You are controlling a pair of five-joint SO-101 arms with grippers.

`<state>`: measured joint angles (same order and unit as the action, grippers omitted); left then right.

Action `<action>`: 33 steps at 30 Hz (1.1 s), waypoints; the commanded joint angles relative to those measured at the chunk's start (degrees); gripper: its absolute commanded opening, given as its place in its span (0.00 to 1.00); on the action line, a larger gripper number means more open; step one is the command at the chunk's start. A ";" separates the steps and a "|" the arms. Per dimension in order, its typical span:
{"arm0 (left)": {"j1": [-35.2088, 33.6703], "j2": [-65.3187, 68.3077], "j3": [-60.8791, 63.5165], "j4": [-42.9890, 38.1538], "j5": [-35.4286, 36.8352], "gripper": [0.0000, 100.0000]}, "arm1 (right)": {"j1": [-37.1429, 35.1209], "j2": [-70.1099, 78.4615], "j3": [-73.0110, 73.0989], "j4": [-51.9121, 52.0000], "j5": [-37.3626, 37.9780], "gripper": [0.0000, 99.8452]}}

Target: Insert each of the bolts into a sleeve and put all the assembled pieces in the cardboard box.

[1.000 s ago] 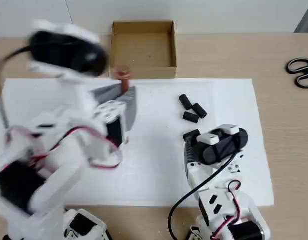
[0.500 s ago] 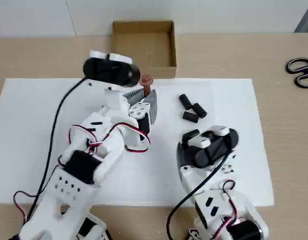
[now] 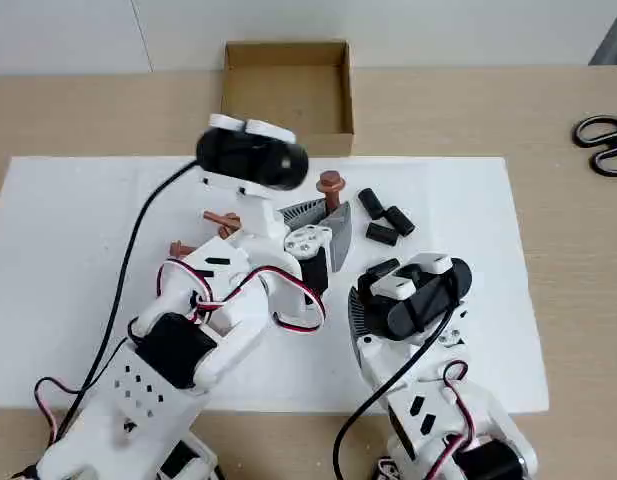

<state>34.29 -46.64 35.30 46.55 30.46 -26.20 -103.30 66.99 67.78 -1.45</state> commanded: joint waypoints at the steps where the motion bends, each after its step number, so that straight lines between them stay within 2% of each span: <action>1: 0.53 -1.41 -3.21 0.18 1.58 0.01 | -0.04 -0.48 -0.26 -1.45 -0.70 0.00; 9: 5.71 2.55 -3.56 0.18 1.32 0.01 | -0.04 -0.48 -0.26 -2.68 -0.70 0.00; 19: 5.63 2.81 -3.91 -1.41 1.05 0.01 | -0.04 -0.48 -0.26 -2.59 -0.70 0.00; 25: 2.20 2.73 -5.67 -2.64 -1.93 0.01 | -0.04 -0.48 -0.26 -2.42 -0.70 0.00; 33: 3.52 2.73 -6.20 -2.46 -1.85 0.01 | -0.04 -0.48 -0.26 -2.33 -0.70 0.00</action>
<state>36.92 -43.30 32.40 45.85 28.97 -26.20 -103.30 66.99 66.37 -1.45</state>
